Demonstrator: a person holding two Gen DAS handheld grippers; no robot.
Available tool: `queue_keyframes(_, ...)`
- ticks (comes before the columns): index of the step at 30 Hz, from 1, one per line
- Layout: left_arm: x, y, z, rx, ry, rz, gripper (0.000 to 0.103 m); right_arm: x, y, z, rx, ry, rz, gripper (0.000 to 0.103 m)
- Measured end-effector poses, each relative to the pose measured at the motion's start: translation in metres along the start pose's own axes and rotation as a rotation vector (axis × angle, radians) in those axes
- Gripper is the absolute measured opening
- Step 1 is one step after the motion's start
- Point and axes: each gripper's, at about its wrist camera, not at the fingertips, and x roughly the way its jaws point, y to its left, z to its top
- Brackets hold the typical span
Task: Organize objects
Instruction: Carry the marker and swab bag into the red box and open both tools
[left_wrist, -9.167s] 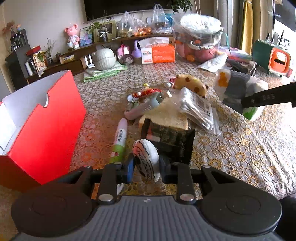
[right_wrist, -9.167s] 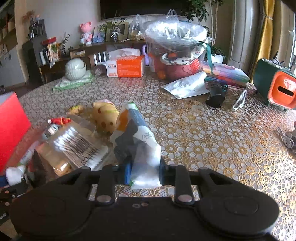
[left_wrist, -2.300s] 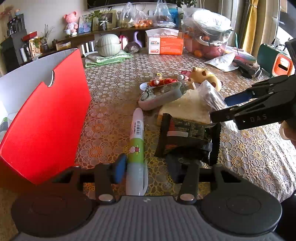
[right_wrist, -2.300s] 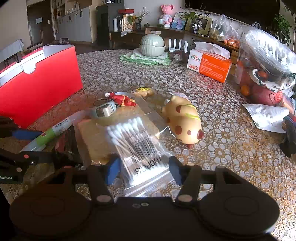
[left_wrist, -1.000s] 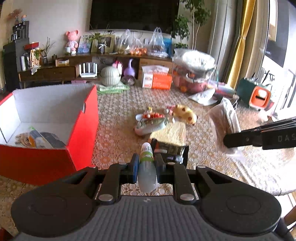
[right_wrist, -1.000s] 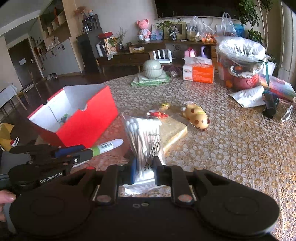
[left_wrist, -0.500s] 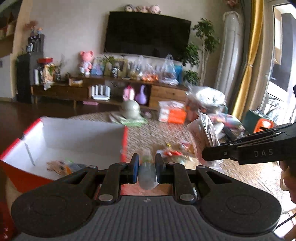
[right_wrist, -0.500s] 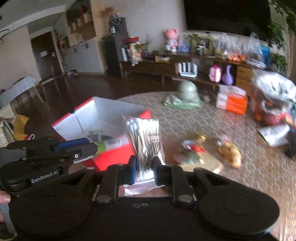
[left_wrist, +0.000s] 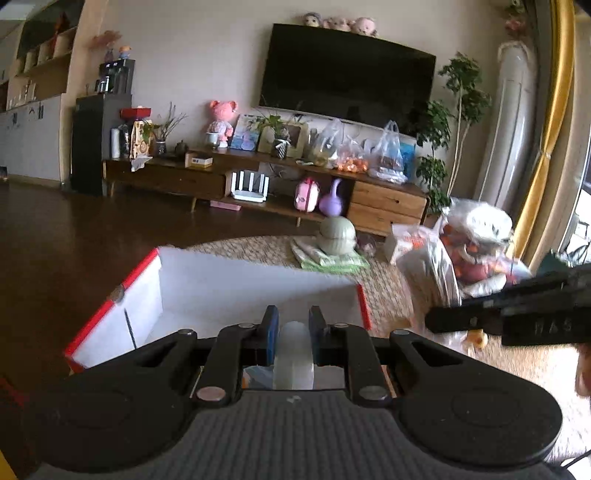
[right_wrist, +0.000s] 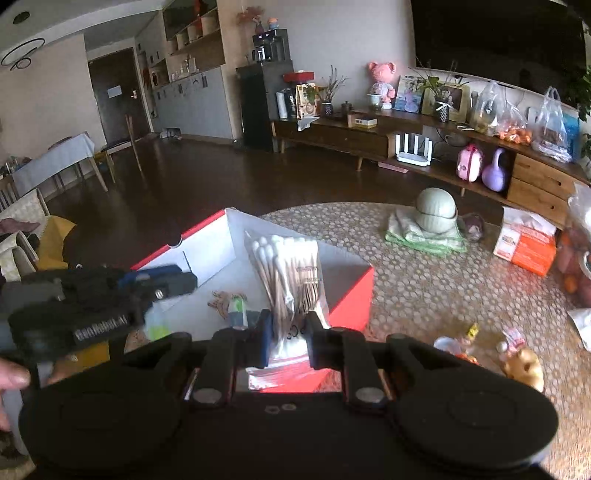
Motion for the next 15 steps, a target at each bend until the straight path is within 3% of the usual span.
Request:
queue_keyframes(7,0.004,0.023,0.038,0.03,-0.035,0.019,0.017,0.027,0.01,0.013,-0.022,0.028,0.016,0.018)
queue_keyframes(15,0.062,0.056,0.029,0.018,0.086,0.079,0.016,0.082,0.018,0.008,-0.045,0.13,-0.011,0.018)
